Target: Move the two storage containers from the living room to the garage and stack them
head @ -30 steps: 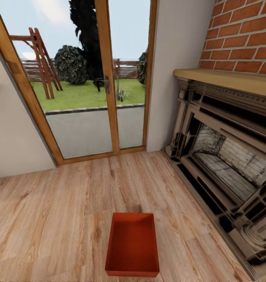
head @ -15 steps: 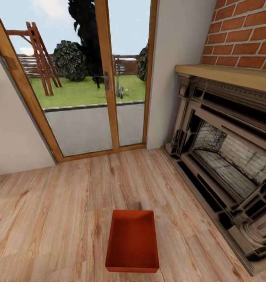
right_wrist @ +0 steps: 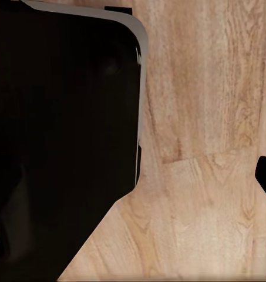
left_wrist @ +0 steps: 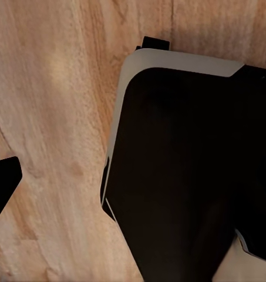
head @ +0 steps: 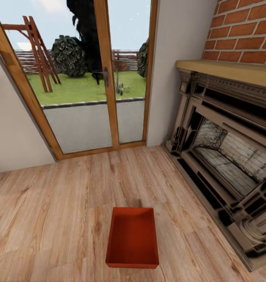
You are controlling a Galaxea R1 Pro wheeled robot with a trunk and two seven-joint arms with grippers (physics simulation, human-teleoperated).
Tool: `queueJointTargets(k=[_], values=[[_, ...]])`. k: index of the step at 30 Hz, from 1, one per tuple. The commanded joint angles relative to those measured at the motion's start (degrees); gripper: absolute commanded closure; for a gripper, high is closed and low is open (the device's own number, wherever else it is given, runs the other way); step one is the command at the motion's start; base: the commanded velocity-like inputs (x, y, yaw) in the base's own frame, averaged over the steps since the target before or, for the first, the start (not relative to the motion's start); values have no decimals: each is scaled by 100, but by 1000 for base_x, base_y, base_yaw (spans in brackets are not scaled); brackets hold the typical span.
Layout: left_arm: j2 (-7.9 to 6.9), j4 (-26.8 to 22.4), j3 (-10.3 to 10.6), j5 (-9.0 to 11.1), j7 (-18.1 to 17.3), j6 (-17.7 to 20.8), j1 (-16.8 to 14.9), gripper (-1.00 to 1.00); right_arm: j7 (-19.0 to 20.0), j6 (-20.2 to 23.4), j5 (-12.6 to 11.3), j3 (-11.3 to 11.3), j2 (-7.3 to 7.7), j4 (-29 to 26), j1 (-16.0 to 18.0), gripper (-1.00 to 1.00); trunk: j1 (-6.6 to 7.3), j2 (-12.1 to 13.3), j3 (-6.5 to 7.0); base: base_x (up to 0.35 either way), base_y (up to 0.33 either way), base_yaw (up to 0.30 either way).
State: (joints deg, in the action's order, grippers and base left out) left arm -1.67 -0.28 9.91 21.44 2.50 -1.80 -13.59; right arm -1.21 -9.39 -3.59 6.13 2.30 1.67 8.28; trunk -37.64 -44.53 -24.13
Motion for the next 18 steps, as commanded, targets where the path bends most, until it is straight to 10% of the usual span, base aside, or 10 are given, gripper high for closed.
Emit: queueJointTargets(k=[1,18], values=[[0,1,45,44,14,-14,-3,-100,-11,-31,-37,47,-1,18,7,-100,0,-5,-15,0,0,0],[0,1,52,43,14,-14,-3,-100,-9,-19,-37,42,-1,18,7,-100,0,-5,-170,0,0,0]])
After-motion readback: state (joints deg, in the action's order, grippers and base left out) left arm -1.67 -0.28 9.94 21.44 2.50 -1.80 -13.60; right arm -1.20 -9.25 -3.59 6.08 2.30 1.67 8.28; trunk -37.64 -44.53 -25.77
